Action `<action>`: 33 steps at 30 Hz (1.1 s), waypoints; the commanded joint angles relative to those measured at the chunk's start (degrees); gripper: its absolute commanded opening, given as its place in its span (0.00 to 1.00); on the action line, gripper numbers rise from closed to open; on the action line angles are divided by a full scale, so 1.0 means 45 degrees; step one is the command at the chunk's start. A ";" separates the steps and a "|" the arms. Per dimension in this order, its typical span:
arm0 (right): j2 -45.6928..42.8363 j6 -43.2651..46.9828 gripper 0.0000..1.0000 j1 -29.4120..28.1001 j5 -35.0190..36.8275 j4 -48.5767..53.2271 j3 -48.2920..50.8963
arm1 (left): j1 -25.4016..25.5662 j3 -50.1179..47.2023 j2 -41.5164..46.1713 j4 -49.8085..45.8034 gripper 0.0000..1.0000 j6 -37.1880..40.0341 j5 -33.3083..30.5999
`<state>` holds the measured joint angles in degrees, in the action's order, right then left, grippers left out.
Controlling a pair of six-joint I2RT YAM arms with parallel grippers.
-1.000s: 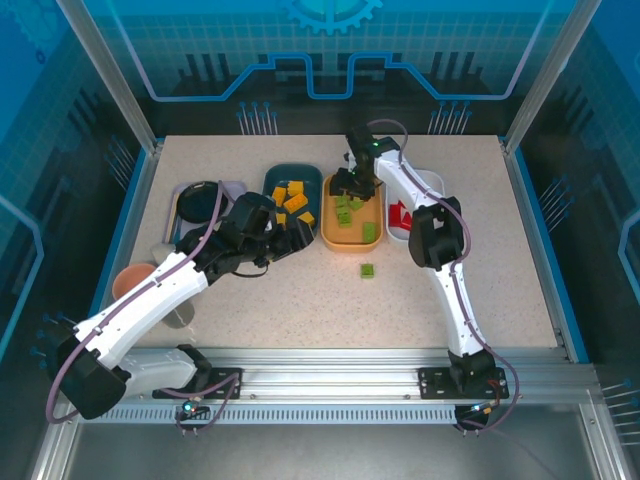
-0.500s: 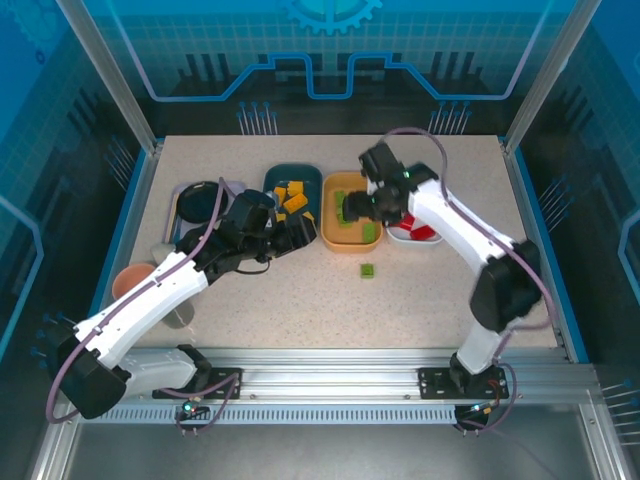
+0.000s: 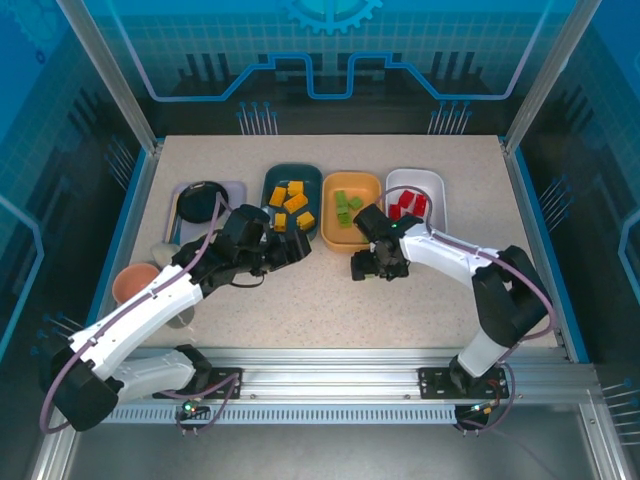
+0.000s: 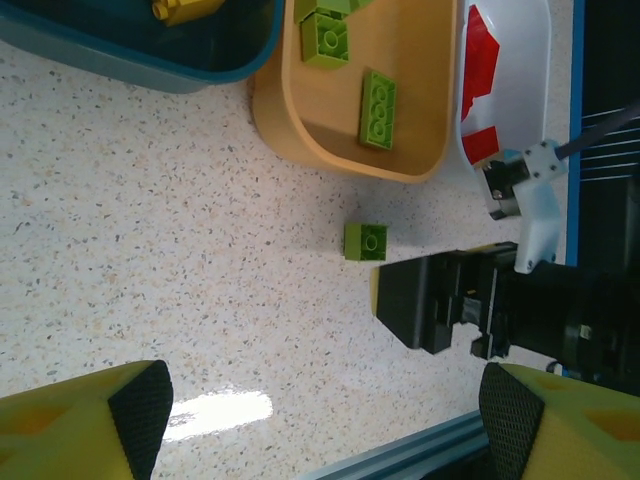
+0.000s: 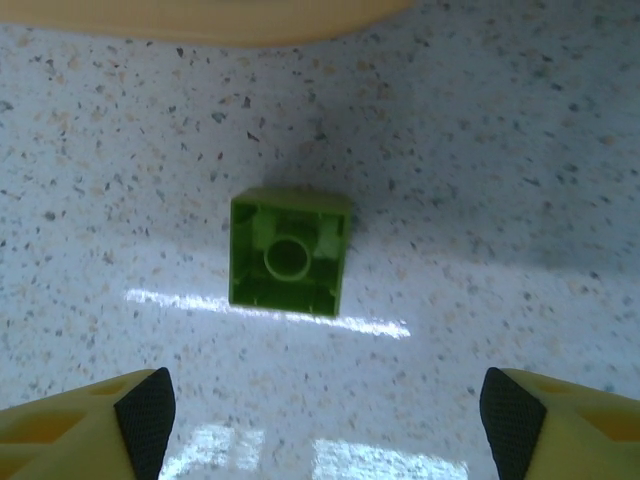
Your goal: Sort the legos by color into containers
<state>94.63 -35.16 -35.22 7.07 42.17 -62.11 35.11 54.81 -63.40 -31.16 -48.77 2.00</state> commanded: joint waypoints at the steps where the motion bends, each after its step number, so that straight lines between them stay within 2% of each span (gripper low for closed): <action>1: 0.0559 -0.0201 0.79 -0.0103 -0.0020 -0.0775 -0.0133 | 0.0073 -0.0205 0.0365 -0.0002 0.84 -0.0022 0.0222; 7: 0.1547 -0.0124 0.62 -0.0078 0.0116 -0.1031 -0.0611 | 0.0132 -0.0293 0.0611 -0.0156 0.84 -0.0087 0.0029; 15: 0.2446 0.0000 0.45 -0.0024 0.0323 -0.1109 -0.1167 | 0.0224 -0.0402 0.0926 -0.0337 0.84 -0.0175 -0.0087; 21: 0.2013 -0.0151 0.32 -0.0039 0.0537 -0.0784 -0.0992 | 0.0244 -0.0296 0.1019 -0.0487 0.84 -0.0159 -0.0165; 28: -0.0540 -0.0166 0.28 -0.0190 0.0895 0.0240 -0.1109 | 0.0278 0.0306 0.1007 -0.0901 0.83 -0.0099 -0.0467; 33: -0.0246 0.0208 0.28 -0.0047 0.0256 0.0366 -0.2745 | 0.0280 0.1024 0.0871 -0.1422 0.83 -0.0021 -0.1372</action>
<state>91.94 -35.14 -35.27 9.85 42.81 -70.57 35.92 56.07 -59.72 -35.33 -49.36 -0.64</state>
